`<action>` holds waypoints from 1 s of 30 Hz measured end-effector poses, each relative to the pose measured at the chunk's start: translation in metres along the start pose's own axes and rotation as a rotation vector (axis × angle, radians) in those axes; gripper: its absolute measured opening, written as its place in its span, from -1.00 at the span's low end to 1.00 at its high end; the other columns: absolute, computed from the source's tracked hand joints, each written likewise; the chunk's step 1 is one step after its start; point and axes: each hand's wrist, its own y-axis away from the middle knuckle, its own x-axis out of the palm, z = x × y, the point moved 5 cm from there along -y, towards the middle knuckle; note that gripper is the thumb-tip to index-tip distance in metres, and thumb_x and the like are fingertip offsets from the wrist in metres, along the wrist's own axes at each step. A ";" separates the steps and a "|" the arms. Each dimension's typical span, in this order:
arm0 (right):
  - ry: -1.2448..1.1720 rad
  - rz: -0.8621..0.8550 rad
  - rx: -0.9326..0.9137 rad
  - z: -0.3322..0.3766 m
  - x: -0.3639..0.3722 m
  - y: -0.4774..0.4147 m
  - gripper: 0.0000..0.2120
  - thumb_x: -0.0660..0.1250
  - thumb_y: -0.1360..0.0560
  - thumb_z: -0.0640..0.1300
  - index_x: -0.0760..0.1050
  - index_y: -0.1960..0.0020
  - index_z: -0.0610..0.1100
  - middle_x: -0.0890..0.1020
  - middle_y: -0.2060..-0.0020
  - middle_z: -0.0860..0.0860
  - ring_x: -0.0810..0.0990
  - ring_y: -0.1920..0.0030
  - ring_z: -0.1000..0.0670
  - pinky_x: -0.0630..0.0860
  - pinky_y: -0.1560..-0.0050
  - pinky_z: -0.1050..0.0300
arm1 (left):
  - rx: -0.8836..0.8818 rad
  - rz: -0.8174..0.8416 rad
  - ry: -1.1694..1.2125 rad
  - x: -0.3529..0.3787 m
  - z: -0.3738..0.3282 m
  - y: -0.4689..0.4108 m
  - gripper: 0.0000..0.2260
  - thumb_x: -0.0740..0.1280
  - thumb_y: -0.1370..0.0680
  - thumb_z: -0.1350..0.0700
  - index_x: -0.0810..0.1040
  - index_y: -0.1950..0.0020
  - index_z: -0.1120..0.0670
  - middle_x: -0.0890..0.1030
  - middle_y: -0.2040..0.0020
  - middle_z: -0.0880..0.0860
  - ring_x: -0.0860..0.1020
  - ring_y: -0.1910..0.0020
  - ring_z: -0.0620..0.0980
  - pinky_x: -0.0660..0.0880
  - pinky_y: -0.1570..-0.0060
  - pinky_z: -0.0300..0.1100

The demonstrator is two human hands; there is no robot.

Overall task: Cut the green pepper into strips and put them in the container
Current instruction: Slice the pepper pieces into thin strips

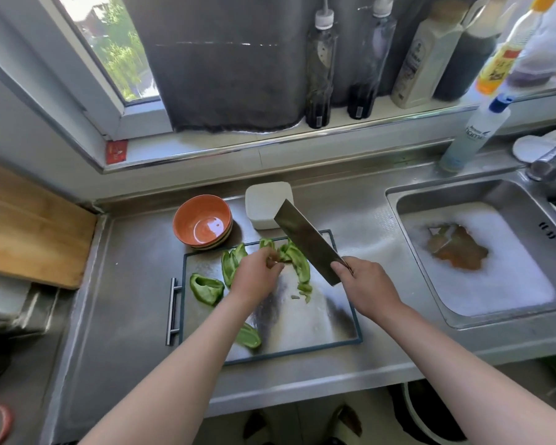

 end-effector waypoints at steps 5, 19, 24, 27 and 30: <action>-0.017 0.012 -0.017 0.019 0.020 0.010 -0.70 0.17 -0.67 0.06 0.56 0.11 -0.04 0.63 0.25 0.00 0.56 0.19 -0.07 0.53 0.14 -0.02 | 0.230 0.094 -0.173 -0.020 0.037 0.065 -0.94 0.32 -0.40 -0.09 0.48 0.22 -0.16 0.55 0.28 -0.20 0.48 0.26 -0.25 0.40 0.27 -0.26; 0.037 -0.014 -0.017 0.046 0.058 0.057 -0.69 0.18 -0.67 0.06 0.48 0.21 0.02 0.57 0.34 0.06 0.53 0.25 -0.06 0.41 0.27 0.04 | 0.221 -0.161 -0.325 -0.006 0.096 0.124 -0.71 0.45 -0.41 -0.26 0.62 0.24 -0.04 0.51 0.21 -0.12 0.44 0.13 -0.08 0.40 0.03 -0.13; 0.037 -0.054 0.014 0.042 0.057 0.068 -0.69 0.18 -0.67 0.05 0.49 0.19 -0.01 0.57 0.35 0.06 0.54 0.26 -0.05 0.40 0.30 0.05 | 0.127 -0.222 -0.243 -0.002 0.089 0.121 -0.76 0.49 -0.40 -0.18 0.58 0.24 -0.05 0.49 0.21 -0.13 0.40 0.14 -0.07 0.28 0.08 -0.17; 0.040 -0.071 0.021 0.040 0.052 0.072 -0.72 0.18 -0.68 0.04 0.48 0.18 0.03 0.55 0.35 0.10 0.53 0.27 -0.01 0.36 0.35 0.10 | 0.175 -0.184 -0.189 0.007 0.085 0.116 -0.86 0.46 -0.47 -0.11 0.67 0.11 -0.07 0.53 0.12 -0.13 0.40 0.06 -0.08 0.24 -0.01 -0.18; 0.042 -0.088 0.016 0.039 0.047 0.074 -0.73 0.18 -0.68 0.02 0.48 0.17 0.04 0.52 0.37 0.13 0.51 0.28 0.02 0.30 0.37 0.15 | 0.267 -0.165 -0.166 0.014 0.081 0.114 -0.86 0.42 -0.52 -0.08 0.73 0.10 -0.06 0.57 0.08 -0.15 0.41 0.03 -0.10 0.35 -0.13 -0.12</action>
